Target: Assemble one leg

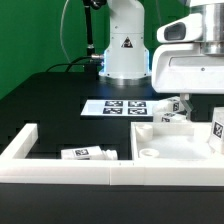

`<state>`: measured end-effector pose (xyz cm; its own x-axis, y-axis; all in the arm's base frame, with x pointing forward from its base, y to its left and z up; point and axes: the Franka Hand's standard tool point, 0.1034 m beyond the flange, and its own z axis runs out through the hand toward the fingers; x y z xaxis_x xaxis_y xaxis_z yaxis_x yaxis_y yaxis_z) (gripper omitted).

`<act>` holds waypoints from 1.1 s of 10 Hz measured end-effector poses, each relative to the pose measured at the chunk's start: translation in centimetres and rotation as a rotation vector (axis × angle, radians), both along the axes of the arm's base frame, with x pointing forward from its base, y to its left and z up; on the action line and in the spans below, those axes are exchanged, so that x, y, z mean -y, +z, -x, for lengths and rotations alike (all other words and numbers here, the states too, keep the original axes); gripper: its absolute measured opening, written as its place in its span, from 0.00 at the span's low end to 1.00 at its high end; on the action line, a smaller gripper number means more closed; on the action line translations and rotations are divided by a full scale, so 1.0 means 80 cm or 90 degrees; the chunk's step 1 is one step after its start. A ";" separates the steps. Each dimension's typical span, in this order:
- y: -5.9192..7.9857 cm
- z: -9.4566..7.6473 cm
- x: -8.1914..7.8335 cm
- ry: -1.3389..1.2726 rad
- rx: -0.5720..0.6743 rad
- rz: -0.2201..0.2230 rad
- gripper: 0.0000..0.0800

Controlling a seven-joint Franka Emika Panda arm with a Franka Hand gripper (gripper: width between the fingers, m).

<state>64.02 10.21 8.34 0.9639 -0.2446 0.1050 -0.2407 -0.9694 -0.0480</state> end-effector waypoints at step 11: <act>0.001 0.001 -0.013 0.282 -0.002 0.062 0.42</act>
Offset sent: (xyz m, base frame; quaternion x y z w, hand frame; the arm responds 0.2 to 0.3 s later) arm 0.0000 0.0146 -0.0004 -0.0106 -0.0330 -0.2601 0.9650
